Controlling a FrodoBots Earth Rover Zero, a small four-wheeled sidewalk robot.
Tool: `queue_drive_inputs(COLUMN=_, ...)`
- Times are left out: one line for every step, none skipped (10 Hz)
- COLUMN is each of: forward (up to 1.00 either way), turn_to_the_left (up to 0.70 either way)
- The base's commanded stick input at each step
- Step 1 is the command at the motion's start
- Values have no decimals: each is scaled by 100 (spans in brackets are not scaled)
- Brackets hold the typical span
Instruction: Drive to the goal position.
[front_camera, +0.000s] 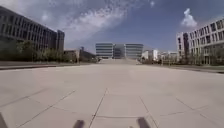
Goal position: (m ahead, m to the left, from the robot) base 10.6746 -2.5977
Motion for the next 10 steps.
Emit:
queue_drive_inputs(forward=70, turn_to_the_left=0)
queue_drive_inputs(forward=70, turn_to_the_left=0)
queue_drive_inputs(forward=70, turn_to_the_left=0)
queue_drive_inputs(forward=70, turn_to_the_left=0)
queue_drive_inputs(forward=70, turn_to_the_left=0)
queue_drive_inputs(forward=70, turn_to_the_left=0)
queue_drive_inputs(forward=70, turn_to_the_left=0)
queue_drive_inputs(forward=70, turn_to_the_left=0)
queue_drive_inputs(forward=70, turn_to_the_left=0)
queue_drive_inputs(forward=70, turn_to_the_left=0)
